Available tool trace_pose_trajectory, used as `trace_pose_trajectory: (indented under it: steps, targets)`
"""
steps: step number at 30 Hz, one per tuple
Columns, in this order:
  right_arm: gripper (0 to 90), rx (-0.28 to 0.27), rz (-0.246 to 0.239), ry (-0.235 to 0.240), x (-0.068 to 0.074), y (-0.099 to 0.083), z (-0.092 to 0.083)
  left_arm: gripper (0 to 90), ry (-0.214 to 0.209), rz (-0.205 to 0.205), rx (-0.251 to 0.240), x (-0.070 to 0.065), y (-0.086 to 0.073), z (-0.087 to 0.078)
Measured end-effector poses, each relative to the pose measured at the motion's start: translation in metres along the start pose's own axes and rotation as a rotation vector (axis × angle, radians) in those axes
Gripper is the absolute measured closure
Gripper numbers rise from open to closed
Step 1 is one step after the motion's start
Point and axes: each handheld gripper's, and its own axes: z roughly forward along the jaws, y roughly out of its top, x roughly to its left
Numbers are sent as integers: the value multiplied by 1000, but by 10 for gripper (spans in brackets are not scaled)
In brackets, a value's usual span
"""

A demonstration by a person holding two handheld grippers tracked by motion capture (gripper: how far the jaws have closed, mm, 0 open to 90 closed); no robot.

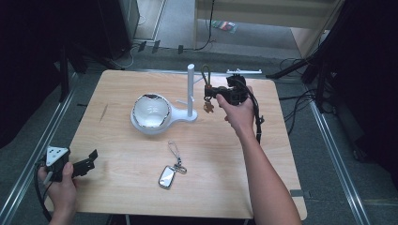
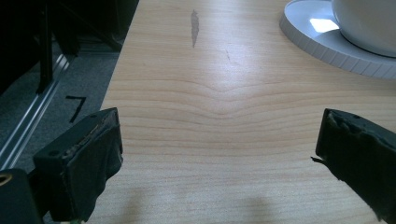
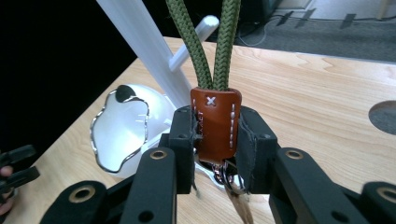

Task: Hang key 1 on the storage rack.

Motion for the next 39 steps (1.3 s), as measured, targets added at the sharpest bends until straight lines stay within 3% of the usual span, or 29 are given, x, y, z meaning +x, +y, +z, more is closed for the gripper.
trace_pose_trajectory:
  steps: [5,8,11,19,27,33,39]
  targets:
    - [710,19,5,48,-4,4,-6,9,0,1,3,0,0,0]
    - [710,63,19,78,-7,7,-6,9,0,1,1,0,0,0]
    - [710,101,22,82,-7,8,-4,9,1,0,0,0,0,0]
    - [709,112,56,78,-12,10,1,9,1,-1,-4,0,0,0]
    - [708,147,83,115,-15,12,6,9,0,-3,-8,0,0,0]
    - [706,175,59,127,-14,7,10,9,1,-1,-7,0,0,0]
    - [663,205,3,69,-8,0,13,9,2,1,-3,0,0,0]
